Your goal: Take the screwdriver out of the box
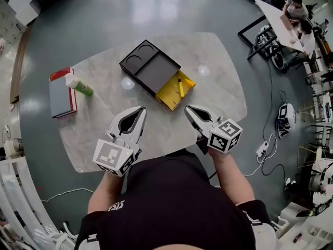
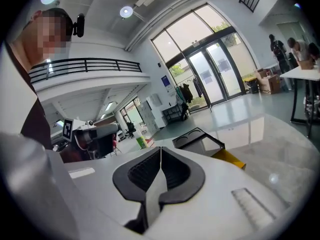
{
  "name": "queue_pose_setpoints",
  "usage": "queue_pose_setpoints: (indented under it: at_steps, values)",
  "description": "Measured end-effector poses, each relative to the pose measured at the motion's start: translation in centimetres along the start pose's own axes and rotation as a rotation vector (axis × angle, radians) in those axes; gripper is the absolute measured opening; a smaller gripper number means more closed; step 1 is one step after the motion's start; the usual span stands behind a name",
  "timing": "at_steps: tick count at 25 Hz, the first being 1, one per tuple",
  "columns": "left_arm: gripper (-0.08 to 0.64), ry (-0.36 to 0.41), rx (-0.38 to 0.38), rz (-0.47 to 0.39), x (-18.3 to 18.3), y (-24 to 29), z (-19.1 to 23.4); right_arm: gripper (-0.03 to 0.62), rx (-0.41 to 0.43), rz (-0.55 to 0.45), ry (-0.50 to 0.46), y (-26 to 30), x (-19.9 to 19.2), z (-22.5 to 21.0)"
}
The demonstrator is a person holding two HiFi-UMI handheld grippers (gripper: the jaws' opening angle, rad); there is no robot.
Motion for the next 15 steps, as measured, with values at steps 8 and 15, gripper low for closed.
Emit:
queue_pose_setpoints:
  at_steps: [8,15]
  values:
    - [0.002,-0.035,0.045,0.016,-0.7,2.9,1.1,0.025,0.011,0.107,0.021,2.9,-0.3,-4.3]
    - [0.002,-0.061,0.061,0.056,-2.5,5.4,1.8,0.034,-0.009,0.181,0.023,5.7,-0.3,-7.6]
Point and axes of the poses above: the fingertips, and each gripper's own axes: y forward along the fingers, z to its left, x out of its top, the point moved 6 cm from there along -y, backward along the fingers
